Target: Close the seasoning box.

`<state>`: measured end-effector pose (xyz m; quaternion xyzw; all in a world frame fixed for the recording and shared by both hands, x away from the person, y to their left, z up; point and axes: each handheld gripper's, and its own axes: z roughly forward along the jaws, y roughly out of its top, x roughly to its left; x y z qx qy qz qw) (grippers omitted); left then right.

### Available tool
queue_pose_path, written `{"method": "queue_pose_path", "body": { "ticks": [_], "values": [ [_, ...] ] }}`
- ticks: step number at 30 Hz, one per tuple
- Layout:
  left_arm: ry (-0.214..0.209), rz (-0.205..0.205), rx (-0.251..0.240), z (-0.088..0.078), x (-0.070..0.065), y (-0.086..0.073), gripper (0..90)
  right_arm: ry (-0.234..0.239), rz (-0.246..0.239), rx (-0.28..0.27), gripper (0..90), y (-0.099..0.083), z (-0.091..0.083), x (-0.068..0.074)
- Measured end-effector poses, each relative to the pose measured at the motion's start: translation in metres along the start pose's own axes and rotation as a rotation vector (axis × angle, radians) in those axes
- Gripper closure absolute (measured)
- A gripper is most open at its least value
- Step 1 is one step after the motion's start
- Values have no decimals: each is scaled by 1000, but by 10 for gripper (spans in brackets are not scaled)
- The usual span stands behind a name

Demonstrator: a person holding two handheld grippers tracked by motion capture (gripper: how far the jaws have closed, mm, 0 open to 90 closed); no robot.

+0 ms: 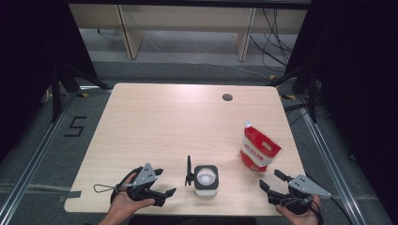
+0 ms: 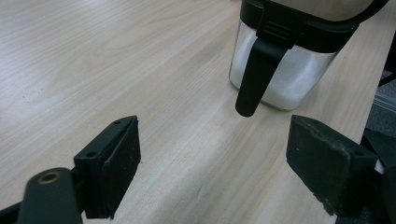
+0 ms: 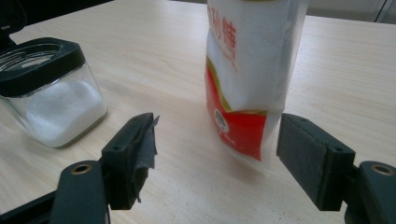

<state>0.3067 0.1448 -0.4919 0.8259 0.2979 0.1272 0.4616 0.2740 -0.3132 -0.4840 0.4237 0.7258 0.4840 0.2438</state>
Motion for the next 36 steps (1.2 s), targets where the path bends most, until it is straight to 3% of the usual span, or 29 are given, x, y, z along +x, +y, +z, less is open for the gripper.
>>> {"method": "queue_pose_path", "body": {
  "ticks": [4, 6, 8, 9, 10, 11, 12, 13, 14, 15, 16, 17, 20, 22, 23, 24, 25, 27, 30, 33, 36],
  "values": [
    [5, -14, -9, 0, -2, 1, 174, 2, -17, 4, 285, 0, 1, -1],
    [4, 7, 3, -1, 0, 2, 170, 12, 0, 12, 284, 0, 1, 1],
    [3, -20, -5, -1, 0, 2, 172, 10, -24, -2, 284, 0, 0, 1],
    [15, -4, -2, -2, 0, 4, 177, 5, -27, -11, 285, 0, 0, 1],
    [10, 4, -4, -3, 1, 4, 186, 7, -19, -5, 284, 1, -1, 2],
    [1, -22, -17, -2, -1, 4, 197, 7, -19, -2, 284, 0, -1, 2],
    [-5, -6, -15, -3, 0, 5, 212, 12, -32, 1, 284, 0, 1, 1],
    [-6, -10, -17, -3, -1, 6, 228, 16, 24, 22, 284, 0, -1, 5],
    [-11, -4, -19, -5, -2, 7, 263, 12, -12, 19, 284, 0, 0, 3],
    [-15, -6, -23, -6, -2, 8, 311, 19, 25, 29, 284, 0, -1, 6],
    [-21, -10, -32, -8, -2, 9, 355, 22, -6, 17, 283, 0, 1, 4],
    [-28, 12, -40, -10, -1, 11, 417, 16, 22, 28, 283, 0, 0, 7],
    [-37, -9, -76, -14, -4, 16, 573, 14, -28, 16, 284, 1, 0, 4],
    [-41, 22, -95, -16, -6, 21, 662, 9, -27, 13, 284, 1, 1, 4],
    [-40, 33, -98, -17, -9, 24, 707, 28, -13, 22, 284, 1, 2, 5],
    [-43, 42, -98, -18, -12, 27, 745, 14, -42, 14, 284, 1, 2, 5],
    [-52, 70, -93, -18, -15, 30, 772, 14, -46, 13, 284, 1, 2, 5],
    [-46, 86, -84, -17, -20, 35, 816, 14, -39, 14, 284, 2, 2, 5],
    [-59, 87, -86, -12, -25, 42, 868, 25, -19, 17, 284, 1, 4, 6],
    [-64, 127, -75, -8, -26, 47, 888, 15, -32, 14, 284, 1, 2, 6],
    [-60, 138, -74, -8, -26, 50, 891, 16, -23, 14, 284, 1, 3, 6]
  ]
}}
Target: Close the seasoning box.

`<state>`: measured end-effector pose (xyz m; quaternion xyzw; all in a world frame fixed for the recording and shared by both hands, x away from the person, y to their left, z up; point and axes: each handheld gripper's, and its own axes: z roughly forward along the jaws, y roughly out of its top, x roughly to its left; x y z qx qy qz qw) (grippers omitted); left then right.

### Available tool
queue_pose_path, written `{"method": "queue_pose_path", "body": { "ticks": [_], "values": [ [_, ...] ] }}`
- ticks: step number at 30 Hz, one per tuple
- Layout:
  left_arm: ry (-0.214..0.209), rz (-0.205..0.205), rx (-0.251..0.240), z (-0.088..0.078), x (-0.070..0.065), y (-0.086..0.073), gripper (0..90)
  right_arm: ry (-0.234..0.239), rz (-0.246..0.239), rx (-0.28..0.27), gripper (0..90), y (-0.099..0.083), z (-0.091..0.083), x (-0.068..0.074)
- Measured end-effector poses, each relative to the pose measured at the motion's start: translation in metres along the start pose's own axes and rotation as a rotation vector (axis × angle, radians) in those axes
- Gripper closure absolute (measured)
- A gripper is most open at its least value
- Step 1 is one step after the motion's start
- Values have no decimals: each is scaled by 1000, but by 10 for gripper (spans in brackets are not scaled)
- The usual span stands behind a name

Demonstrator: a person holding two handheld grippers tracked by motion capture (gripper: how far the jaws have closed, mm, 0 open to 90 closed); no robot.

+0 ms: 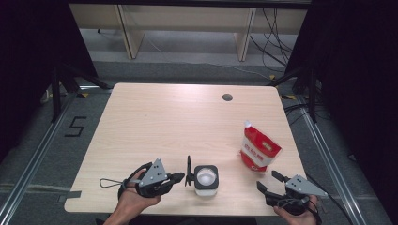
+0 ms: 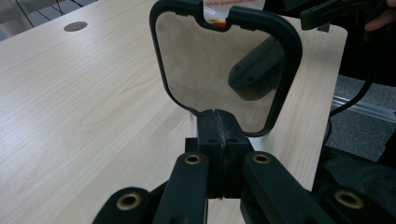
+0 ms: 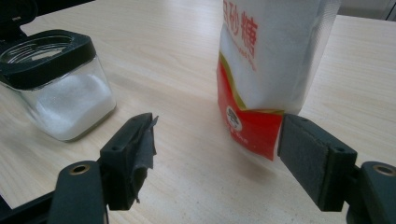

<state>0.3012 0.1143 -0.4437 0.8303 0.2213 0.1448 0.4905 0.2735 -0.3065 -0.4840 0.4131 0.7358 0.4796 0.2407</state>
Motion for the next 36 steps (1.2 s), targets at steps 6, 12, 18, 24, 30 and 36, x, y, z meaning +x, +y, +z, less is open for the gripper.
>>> {"method": "queue_pose_path", "body": {
  "ticks": [6, 12, 18, 24, 30, 36],
  "values": [
    [-12, 9, -23, 2, -2, 9, 891, 4, 3, 0, 285, 0, -1, 0],
    [-12, 7, -37, 4, -1, 14, 885, 4, 3, -1, 285, 0, -1, 0],
    [-12, 11, -36, 6, -2, 18, 882, -4, 18, 6, 285, 0, -2, 1],
    [-30, 0, -31, 14, -6, 18, 879, -2, -4, -1, 285, 1, -2, 0],
    [-51, 10, -13, 22, -10, 17, 874, -6, -17, -7, 285, 1, -2, -1],
    [-49, -6, -13, 27, -12, 14, 873, 18, 0, -5, 285, 1, -1, 1]
  ]
}}
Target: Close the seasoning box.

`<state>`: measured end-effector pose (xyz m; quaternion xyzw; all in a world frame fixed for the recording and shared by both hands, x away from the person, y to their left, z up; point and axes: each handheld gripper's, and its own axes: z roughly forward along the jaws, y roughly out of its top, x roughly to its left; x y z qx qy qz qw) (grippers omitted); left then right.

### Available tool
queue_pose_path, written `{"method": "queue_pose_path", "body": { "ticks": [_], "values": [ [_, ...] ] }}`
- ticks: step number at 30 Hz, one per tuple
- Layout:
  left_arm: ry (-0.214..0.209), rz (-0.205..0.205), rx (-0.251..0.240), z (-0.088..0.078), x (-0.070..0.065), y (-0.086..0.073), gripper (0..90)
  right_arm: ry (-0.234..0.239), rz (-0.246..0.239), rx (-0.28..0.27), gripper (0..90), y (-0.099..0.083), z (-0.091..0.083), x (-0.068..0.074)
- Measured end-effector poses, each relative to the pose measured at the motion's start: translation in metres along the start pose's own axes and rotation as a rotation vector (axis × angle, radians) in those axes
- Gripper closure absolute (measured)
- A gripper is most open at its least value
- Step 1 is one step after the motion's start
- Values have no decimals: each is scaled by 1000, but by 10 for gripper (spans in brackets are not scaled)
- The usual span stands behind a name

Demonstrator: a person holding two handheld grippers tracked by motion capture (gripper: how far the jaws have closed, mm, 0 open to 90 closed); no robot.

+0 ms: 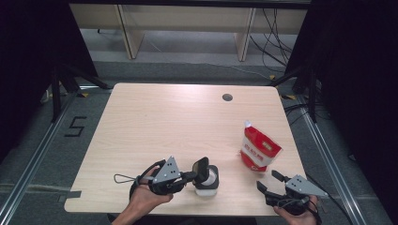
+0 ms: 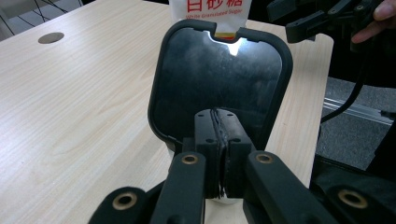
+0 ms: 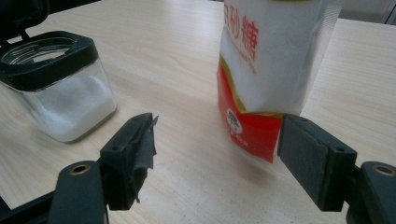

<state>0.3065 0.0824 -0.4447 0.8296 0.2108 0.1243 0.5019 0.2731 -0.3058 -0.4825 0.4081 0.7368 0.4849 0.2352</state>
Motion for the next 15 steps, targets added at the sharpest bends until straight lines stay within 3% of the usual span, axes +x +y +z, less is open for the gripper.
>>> {"method": "queue_pose_path", "body": {
  "ticks": [2, 3, 5, 6, 15],
  "values": [
    [-6, -13, 1, 2, -2, -1, 872, -15, -4, 0, 285, 0, 0, 0],
    [-7, 9, 9, 3, -1, -1, 870, -14, -4, 1, 285, 0, 0, 1],
    [-8, -12, 12, 5, -3, -3, 867, -7, -8, 3, 285, 0, 1, 0],
    [-17, 7, 19, 6, -2, -3, 866, -5, -3, 3, 285, 0, 0, 1],
    [-28, 0, 14, 10, -4, -3, 848, -1, 9, 4, 285, 0, 0, 2]
  ]
}}
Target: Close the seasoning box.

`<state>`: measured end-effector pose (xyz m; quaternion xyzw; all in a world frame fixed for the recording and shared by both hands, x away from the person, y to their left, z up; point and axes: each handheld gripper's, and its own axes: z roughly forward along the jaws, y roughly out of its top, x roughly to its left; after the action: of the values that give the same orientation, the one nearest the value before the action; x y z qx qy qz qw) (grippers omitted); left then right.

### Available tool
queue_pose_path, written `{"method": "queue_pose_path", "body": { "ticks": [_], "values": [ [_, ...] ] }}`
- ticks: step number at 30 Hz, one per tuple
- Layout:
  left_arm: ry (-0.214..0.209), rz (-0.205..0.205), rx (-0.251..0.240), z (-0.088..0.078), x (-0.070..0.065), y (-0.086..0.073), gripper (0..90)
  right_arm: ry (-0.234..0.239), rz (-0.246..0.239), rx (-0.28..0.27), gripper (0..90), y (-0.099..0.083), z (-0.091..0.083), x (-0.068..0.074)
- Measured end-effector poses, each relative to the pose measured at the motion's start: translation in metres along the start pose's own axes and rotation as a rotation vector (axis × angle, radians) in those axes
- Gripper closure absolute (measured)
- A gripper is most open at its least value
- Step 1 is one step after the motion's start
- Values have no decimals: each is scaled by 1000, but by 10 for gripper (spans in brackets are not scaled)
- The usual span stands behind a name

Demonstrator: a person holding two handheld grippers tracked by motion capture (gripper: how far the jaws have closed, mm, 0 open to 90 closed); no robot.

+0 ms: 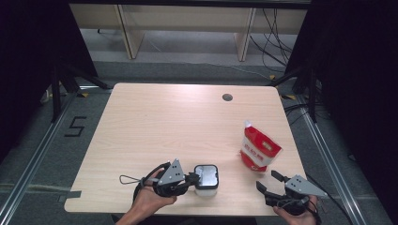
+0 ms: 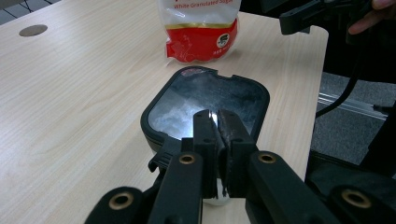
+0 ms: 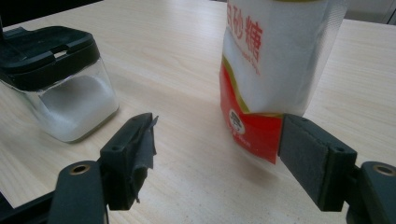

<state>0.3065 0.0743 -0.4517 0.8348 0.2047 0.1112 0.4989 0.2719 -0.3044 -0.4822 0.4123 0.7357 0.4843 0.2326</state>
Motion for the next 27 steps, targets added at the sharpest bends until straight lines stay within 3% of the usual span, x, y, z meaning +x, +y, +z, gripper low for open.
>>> {"method": "queue_pose_path", "body": {
  "ticks": [6, 8, 10, 11, 13, 17, 18, 19, 21, 26, 27],
  "values": [
    [-9, -13, -25, -8, 5, 2, 750, -3, -20, -7, 285, 0, 0, -1],
    [-6, -30, -32, -11, 7, 3, 700, -6, 37, 15, 285, 0, -1, 3],
    [-11, -33, -52, -13, 9, 2, 667, -9, -13, 1, 284, 0, 1, -1],
    [-2, -52, -52, -14, 8, 2, 655, -8, -12, 1, 284, 0, 1, -1],
    [-6, -36, -58, -15, 10, 1, 626, -5, -2, 5, 284, 0, 0, 0],
    [1, -57, -52, -18, 10, -2, 543, -5, -2, 5, 284, 0, 0, 0],
    [-3, -44, -53, -19, 12, -2, 521, -5, -3, 5, 284, 0, 0, 0],
    [4, -78, -52, -19, 12, -2, 480, -6, -2, 6, 284, 0, 0, 0],
    [2, -80, -47, -20, 14, -3, 416, -9, -12, 4, 284, -1, 1, -1],
    [23, -118, -45, -25, 19, -11, 374, -5, -4, 8, 283, 0, 0, 0],
    [20, -109, -41, -27, 21, -13, 368, 0, 0, 6, 283, 0, 0, 0]
  ]
}}
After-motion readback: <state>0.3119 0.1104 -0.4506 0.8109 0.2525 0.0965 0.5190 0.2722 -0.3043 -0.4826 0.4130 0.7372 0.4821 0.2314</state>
